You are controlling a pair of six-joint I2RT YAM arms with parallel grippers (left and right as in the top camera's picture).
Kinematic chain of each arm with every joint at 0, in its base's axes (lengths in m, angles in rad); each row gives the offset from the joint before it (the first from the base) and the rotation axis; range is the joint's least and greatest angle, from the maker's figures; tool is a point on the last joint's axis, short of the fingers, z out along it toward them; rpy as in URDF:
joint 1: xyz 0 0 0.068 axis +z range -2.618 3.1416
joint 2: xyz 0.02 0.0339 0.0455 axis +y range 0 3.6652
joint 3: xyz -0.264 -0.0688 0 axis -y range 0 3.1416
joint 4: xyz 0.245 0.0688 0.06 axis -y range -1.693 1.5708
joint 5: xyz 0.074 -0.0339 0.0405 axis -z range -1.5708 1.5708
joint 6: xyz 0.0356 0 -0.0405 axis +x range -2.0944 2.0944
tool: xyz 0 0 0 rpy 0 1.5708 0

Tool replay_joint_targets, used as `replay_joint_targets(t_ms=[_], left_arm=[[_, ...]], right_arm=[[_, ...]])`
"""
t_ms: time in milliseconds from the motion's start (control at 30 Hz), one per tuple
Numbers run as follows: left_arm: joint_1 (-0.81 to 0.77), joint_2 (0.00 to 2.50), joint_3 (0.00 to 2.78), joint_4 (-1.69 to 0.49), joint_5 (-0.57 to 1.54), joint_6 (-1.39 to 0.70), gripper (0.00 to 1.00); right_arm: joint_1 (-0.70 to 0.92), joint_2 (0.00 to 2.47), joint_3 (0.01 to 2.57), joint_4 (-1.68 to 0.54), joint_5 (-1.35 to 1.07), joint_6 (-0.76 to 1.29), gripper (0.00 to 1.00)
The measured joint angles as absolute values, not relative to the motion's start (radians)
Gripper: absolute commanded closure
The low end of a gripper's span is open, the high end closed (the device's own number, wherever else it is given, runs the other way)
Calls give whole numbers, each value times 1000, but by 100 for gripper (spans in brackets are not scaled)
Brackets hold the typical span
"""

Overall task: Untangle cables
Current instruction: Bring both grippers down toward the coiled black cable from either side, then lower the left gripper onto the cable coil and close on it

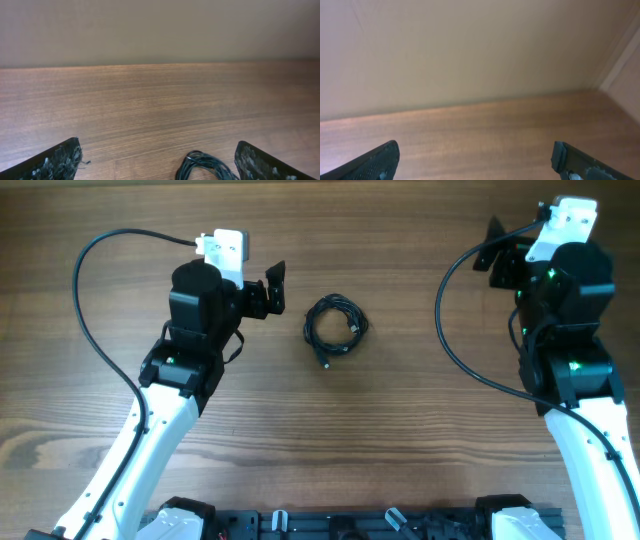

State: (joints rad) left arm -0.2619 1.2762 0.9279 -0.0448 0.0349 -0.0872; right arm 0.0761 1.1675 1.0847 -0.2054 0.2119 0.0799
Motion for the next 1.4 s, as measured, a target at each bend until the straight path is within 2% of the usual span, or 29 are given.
replay_joint_targets(t_ms=[300,500,967,1133,1300,1400], left_arm=[[-262,1279,928,-88,83,-205,5],[-262,1340,928,-100,155,-192,2],[-262,1495,927,-24,220,-139,3],[-262,1509,926,27,237,-124,5],[-262,1509,925,20,282,-107,1],[-262,1509,925,0,299,-106,4]], right_arm=[[76,1208,1084,-330,153,151,0],[76,1255,1084,-356,38,157,0],[76,1335,1084,-385,-211,157,0],[76,1342,1083,-408,-242,161,0],[76,1347,1083,-405,-242,184,0],[76,1370,1083,-399,-242,192,0]])
